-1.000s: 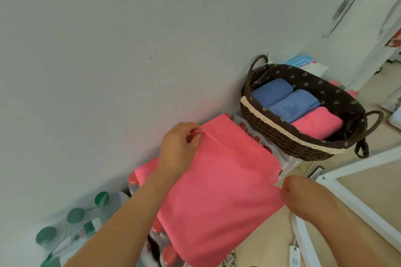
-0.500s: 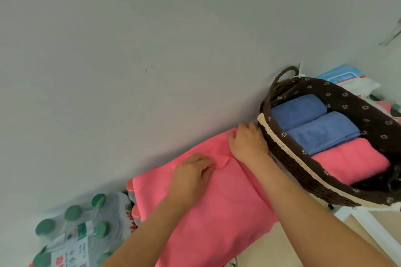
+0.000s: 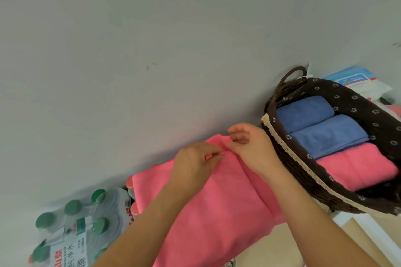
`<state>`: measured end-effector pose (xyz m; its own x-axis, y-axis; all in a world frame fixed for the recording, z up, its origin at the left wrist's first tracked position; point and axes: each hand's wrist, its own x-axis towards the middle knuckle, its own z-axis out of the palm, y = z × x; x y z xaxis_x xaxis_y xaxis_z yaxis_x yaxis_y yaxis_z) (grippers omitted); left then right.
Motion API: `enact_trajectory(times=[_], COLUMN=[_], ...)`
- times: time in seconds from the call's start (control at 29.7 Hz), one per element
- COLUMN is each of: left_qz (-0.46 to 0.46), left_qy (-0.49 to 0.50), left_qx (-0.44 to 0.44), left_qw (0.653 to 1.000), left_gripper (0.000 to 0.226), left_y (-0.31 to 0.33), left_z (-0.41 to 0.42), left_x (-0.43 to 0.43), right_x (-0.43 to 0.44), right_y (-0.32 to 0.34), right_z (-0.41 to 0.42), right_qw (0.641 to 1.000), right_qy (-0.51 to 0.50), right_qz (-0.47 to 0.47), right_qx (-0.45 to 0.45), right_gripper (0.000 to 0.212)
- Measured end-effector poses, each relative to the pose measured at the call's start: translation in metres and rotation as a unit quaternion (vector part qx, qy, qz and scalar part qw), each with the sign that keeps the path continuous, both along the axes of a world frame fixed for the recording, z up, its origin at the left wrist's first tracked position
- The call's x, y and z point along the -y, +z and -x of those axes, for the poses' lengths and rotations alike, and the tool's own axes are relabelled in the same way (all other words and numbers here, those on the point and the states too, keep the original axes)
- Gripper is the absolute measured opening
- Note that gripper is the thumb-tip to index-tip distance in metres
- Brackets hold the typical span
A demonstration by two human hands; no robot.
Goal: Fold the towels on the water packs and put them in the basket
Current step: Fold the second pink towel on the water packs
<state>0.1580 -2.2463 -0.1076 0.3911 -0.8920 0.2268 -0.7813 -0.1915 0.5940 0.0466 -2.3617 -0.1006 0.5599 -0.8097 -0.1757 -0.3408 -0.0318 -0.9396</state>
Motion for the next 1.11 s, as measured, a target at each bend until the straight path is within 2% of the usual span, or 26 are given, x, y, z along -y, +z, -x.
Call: enact_trajectory(times=[0.13, 0.27, 0.34, 0.44, 0.54, 0.74, 0.91, 0.98, 1.01, 1.04, 1.11], left_qz=[0.054, 0.096, 0.091, 0.073, 0.069, 0.065, 0.021, 0.022, 0.022, 0.021, 0.023], left_qy=[-0.038, -0.004, 0.042, 0.105, 0.111, 0.105, 0.046, 0.047, 0.046, 0.044, 0.043], left_qx=[0.028, 0.019, -0.029, -0.146, -0.183, -0.210, -0.149, -0.128, -0.103, -0.075, -0.032], left_qw=[0.997, 0.995, 0.995, 0.981, 0.974, 0.970, 0.988, 0.990, 0.993, 0.996, 0.998], left_gripper=[0.018, 0.012, 0.011, 0.013, 0.014, 0.029, 0.016, 0.011, 0.010, 0.009, 0.008], left_y=[0.002, 0.008, 0.013, 0.020, 0.026, 0.032, 0.034, 0.035, 0.035, 0.035, 0.035], left_z=[0.005, 0.008, 0.009, 0.011, 0.013, 0.017, 0.014, 0.013, 0.013, 0.013, 0.014], left_x=[0.006, 0.004, 0.004, 0.004, 0.002, 0.003, 0.004, 0.004, 0.004, 0.004, 0.004], right_x=[-0.009, -0.014, -0.017, -0.020, -0.021, -0.022, -0.021, -0.022, -0.023, -0.023, -0.024], right_y=[0.015, 0.022, 0.023, 0.023, 0.023, 0.029, 0.025, 0.025, 0.024, 0.023, 0.025], right_z=[0.011, 0.015, 0.016, 0.018, 0.019, 0.021, 0.024, 0.025, 0.025, 0.025, 0.025], right_qw=[0.998, 0.993, 0.991, 0.989, 0.990, 0.986, 0.984, 0.989, 0.994, 0.994, 0.968], right_qy=[0.015, -0.002, 0.000, 0.025, 0.044, 0.047, 0.054, 0.052, 0.051, 0.054, 0.079], right_qz=[-0.009, -0.047, -0.062, -0.066, -0.065, -0.076, -0.075, -0.042, 0.007, 0.080, 0.235], right_qx=[0.052, 0.104, 0.121, 0.128, 0.117, 0.138, 0.150, 0.130, 0.099, 0.054, -0.032], right_gripper=[0.034, 0.031, 0.033, 0.034, 0.031, 0.029, 0.022, 0.019, 0.017, 0.015, 0.009])
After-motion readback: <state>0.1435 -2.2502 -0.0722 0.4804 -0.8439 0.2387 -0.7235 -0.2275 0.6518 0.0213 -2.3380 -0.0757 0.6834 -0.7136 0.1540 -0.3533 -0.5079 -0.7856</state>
